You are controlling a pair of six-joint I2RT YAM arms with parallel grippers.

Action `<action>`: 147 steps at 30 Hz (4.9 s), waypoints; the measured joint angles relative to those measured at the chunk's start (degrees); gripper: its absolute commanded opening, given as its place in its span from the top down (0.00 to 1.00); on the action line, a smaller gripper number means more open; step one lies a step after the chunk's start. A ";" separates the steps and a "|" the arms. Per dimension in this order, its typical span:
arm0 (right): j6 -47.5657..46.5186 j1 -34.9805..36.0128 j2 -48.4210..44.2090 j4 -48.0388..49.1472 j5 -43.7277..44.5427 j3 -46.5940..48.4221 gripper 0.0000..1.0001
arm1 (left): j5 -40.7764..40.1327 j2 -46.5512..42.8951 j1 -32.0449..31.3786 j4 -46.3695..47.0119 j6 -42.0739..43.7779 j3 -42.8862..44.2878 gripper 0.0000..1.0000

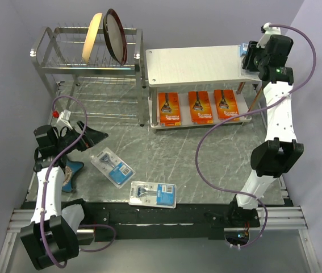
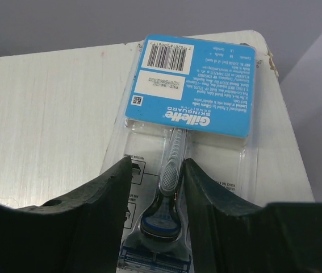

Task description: Place and organize the shaving razors onto the shelf

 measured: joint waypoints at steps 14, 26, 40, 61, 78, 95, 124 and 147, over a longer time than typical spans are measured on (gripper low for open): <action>-3.23 0.04 1.51 -0.37 -5.16 1.66 0.47 | -0.02 -0.02 0.44 -0.39 0.11 -0.46 0.00; 2.97 0.87 -0.46 -4.11 -0.98 3.58 0.25 | 0.00 0.87 0.63 -0.26 -0.07 -0.44 0.00; -14.82 33.94 -45.05 6.82 -13.90 -44.46 0.12 | 0.46 3.78 -0.46 -9.35 6.91 5.86 0.01; 1.07 21.55 -42.71 9.51 10.10 -49.66 0.00 | -24.70 19.04 -64.15 -40.06 67.08 17.68 0.17; 8.98 15.72 -44.11 14.12 2.71 -48.94 0.00 | -32.50 36.48 -74.95 -29.42 67.38 17.27 0.48; 8.85 14.43 -45.81 14.93 2.62 -50.21 0.00 | -38.71 39.82 -78.55 -29.90 63.45 20.76 0.88; 5.01 5.01 -44.37 12.55 18.53 -37.09 0.00 | -56.30 45.97 -67.84 -22.64 42.27 88.52 0.99; 12.59 4.26 -42.38 9.25 10.38 -39.04 0.00 | -74.34 62.99 -54.84 -11.10 24.02 96.91 0.75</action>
